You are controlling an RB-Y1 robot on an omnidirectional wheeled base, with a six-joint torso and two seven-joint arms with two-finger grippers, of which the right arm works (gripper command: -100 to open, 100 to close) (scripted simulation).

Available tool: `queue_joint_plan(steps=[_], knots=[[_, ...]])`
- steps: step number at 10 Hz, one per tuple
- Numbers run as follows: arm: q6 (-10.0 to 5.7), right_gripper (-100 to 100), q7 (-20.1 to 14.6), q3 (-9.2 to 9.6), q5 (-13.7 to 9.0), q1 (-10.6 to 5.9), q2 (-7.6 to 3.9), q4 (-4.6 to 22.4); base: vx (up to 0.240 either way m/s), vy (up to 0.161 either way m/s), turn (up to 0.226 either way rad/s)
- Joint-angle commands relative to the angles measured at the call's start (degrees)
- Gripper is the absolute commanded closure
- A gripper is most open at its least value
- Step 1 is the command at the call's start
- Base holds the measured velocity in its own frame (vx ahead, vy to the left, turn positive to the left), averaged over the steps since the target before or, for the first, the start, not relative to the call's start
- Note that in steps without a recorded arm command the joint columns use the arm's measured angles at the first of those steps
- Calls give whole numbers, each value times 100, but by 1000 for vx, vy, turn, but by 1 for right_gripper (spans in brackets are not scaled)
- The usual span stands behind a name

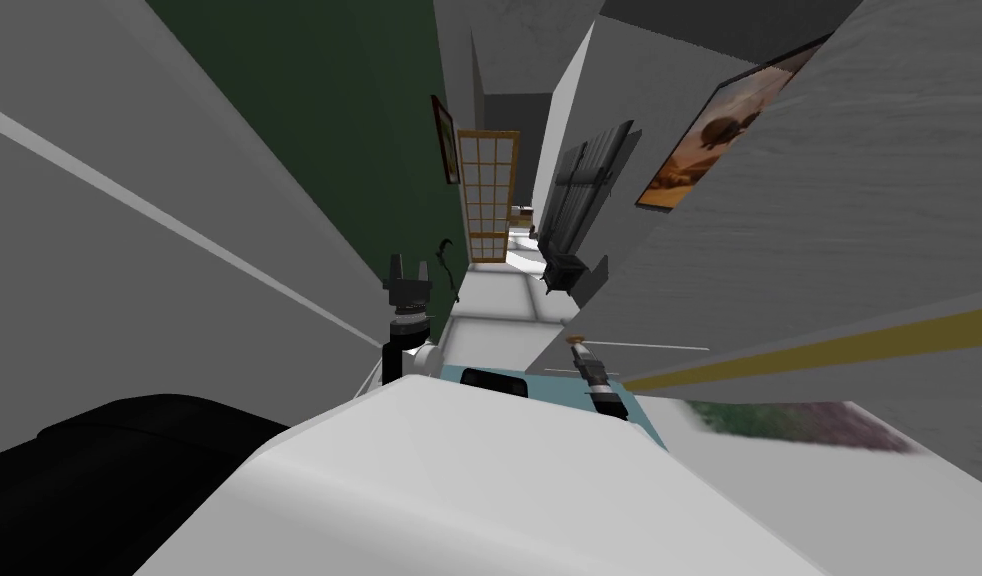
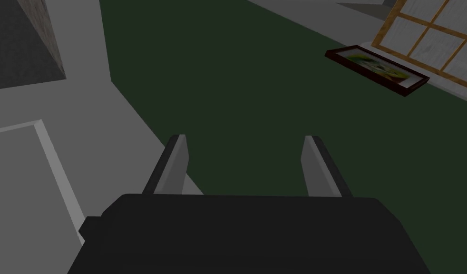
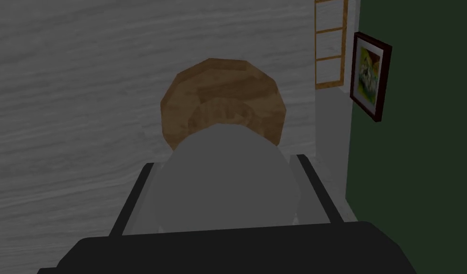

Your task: Pull the door open

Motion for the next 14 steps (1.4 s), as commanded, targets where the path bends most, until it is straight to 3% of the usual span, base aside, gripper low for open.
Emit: queue_joint_plan(steps=[1, 14], knots=[[27, 100, -238, 23, -71, 5, 12, -30, -43, -26, 66], [228, 100, -2107, 212, -771, -84, 76, -98, -50, -28, 73]])
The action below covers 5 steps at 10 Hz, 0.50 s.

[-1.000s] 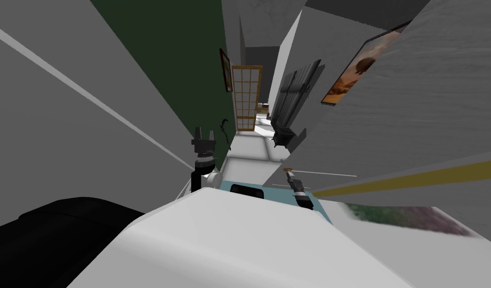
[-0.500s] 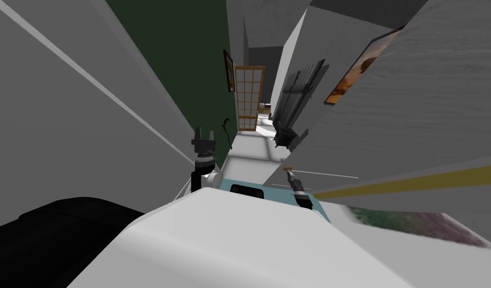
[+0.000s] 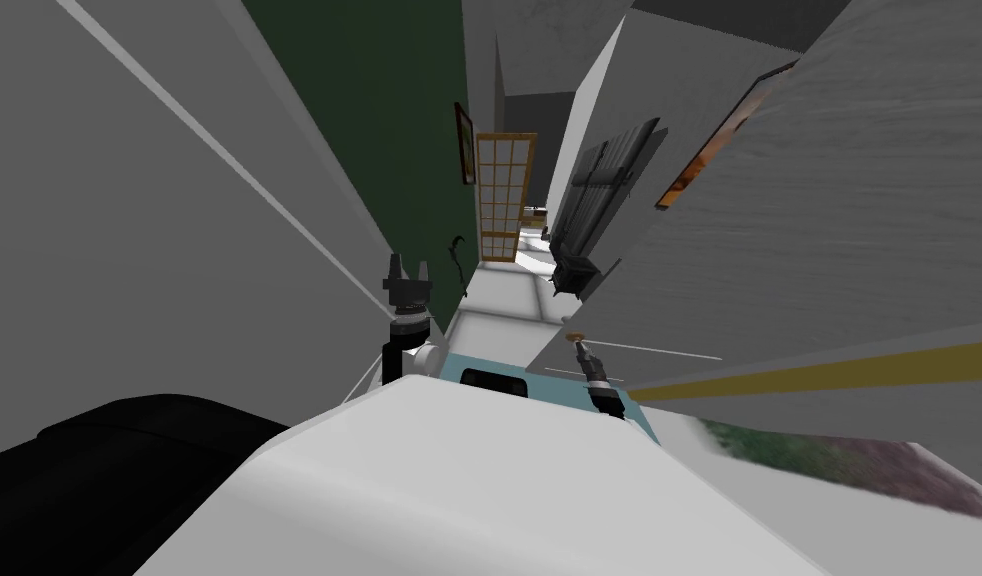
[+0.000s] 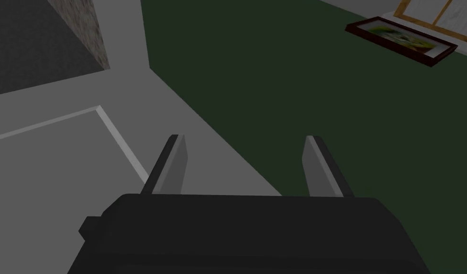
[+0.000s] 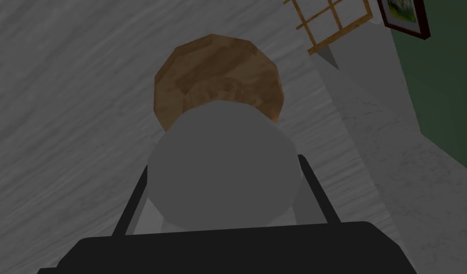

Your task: Pull the door open

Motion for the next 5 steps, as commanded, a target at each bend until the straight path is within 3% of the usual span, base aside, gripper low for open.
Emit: queue_joint_plan(steps=[1, 5], knots=[[12, 100, -202, 27, -46, -3, 21, 7, -50, -29, 49], [88, 100, -799, 99, -311, -37, 46, -19, -48, -25, 72]])
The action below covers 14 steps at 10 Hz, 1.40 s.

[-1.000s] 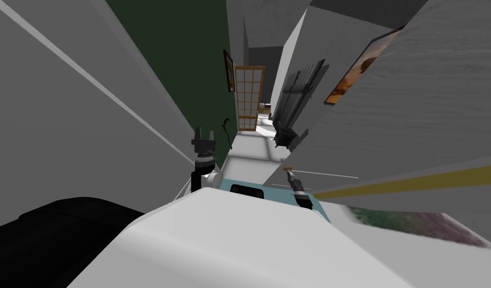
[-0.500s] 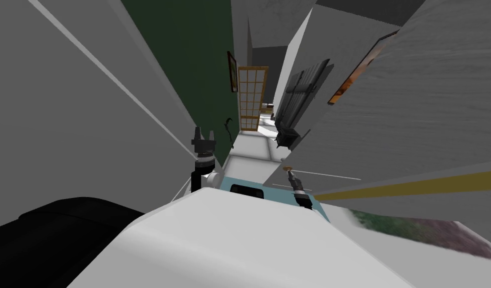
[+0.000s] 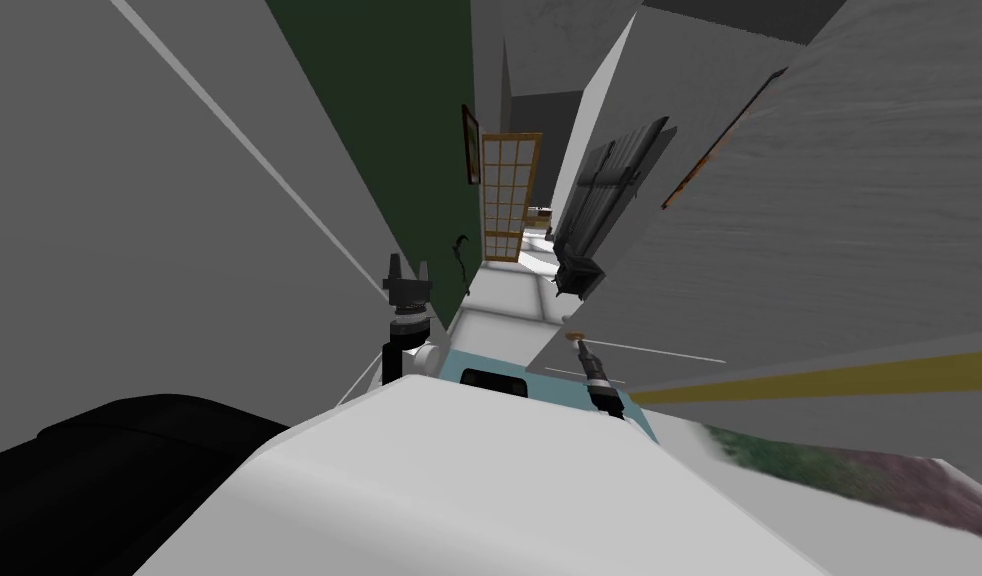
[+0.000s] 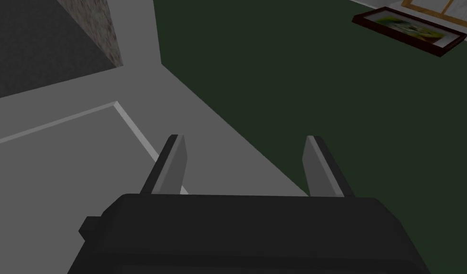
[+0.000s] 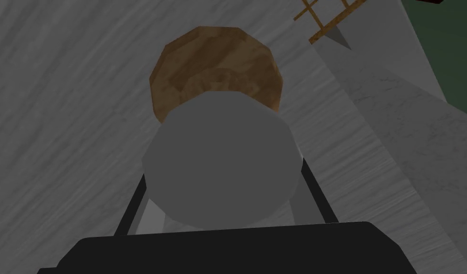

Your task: Pull the door open

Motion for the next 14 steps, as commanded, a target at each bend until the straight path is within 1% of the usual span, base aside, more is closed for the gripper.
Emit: queue_joint_plan(steps=[1, 2, 3, 4, 5, 6, 7, 8, 9, 10, 11, 12, 13, 14], knots=[[13, 100, -211, 37, -45, -4, 33, 3, -47, -34, 64], [39, 100, -411, 61, -135, -15, 42, -6, -48, -27, 70], [39, 100, -440, 61, -135, -15, 42, -6, -43, -25, 36], [67, 100, -671, 88, -233, -28, 51, -15, -59, -33, 86], [95, 100, -814, 114, -330, -40, 60, -25, -83, -43, 132], [95, 100, -911, 114, -330, -40, 60, -25, -55, -32, 51], [123, 100, -1103, 140, -428, -53, 69, -34, -54, -25, 82], [123, 100, -1147, 140, -428, -53, 69, -34, -43, -18, 46], [151, 100, -1365, 167, -526, -65, 78, -44, -56, -26, 69], [151, 100, -1383, 167, -526, -65, 78, -44, -48, -26, 52], [180, 100, -1615, 194, -627, -78, 87, -54, -54, -27, 83], [210, 100, -1758, 222, -731, -92, 97, -64, -77, -39, 130], [210, 100, -1859, 222, -731, -92, 97, -64, -64, -35, 61], [240, 100, -2049, 250, -835, -105, 107, -74, -67, -26, 84]])
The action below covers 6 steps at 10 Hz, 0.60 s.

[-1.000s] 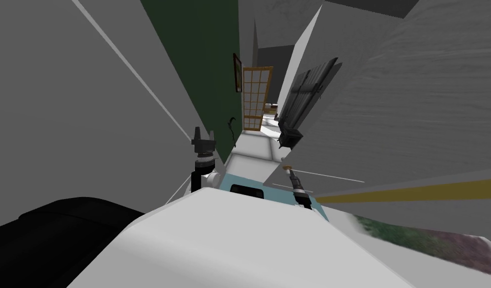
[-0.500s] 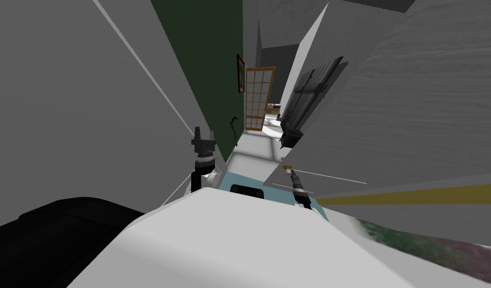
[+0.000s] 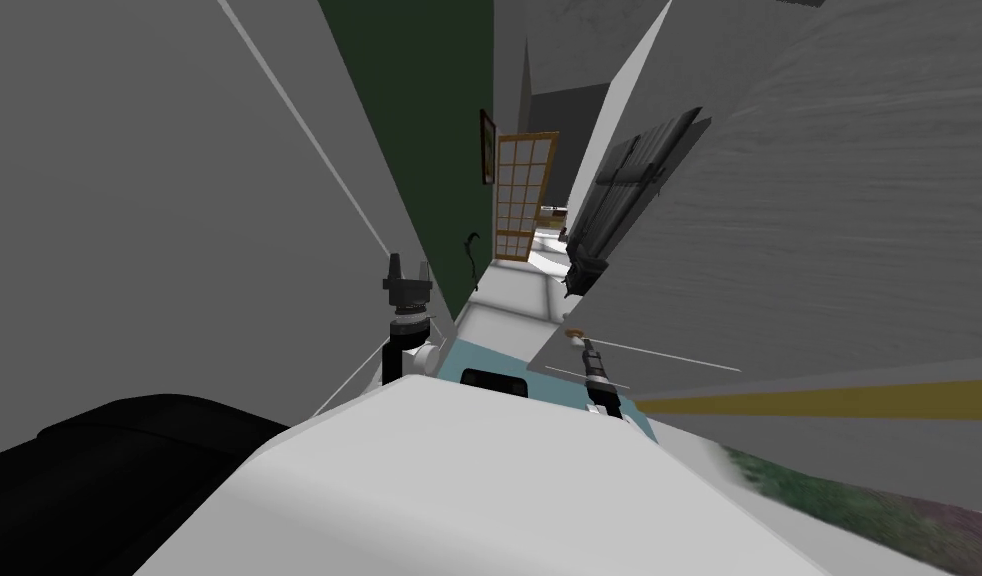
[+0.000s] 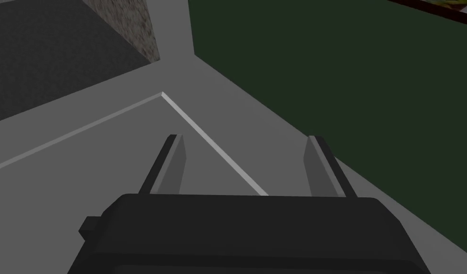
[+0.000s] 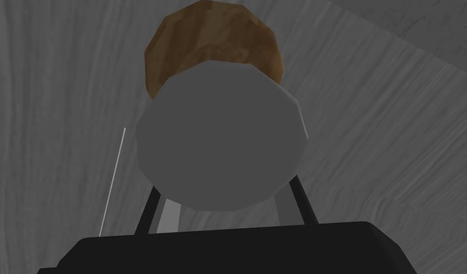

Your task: Pull the door open

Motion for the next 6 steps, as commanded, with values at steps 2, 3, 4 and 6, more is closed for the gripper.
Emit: queue_joint_plan(steps=[2, 3, 4, 6], knots=[[20, 100, -407, 86, -137, -33, 58, -6, -48, -21, 69], [50, 100, -556, 114, -241, -47, 67, -16, -87, -40, 125], [50, 100, -664, 114, -241, -47, 67, -16, -70, -32, 70], [81, 100, -903, 143, -348, -60, 77, -27, -56, -23, 70]])
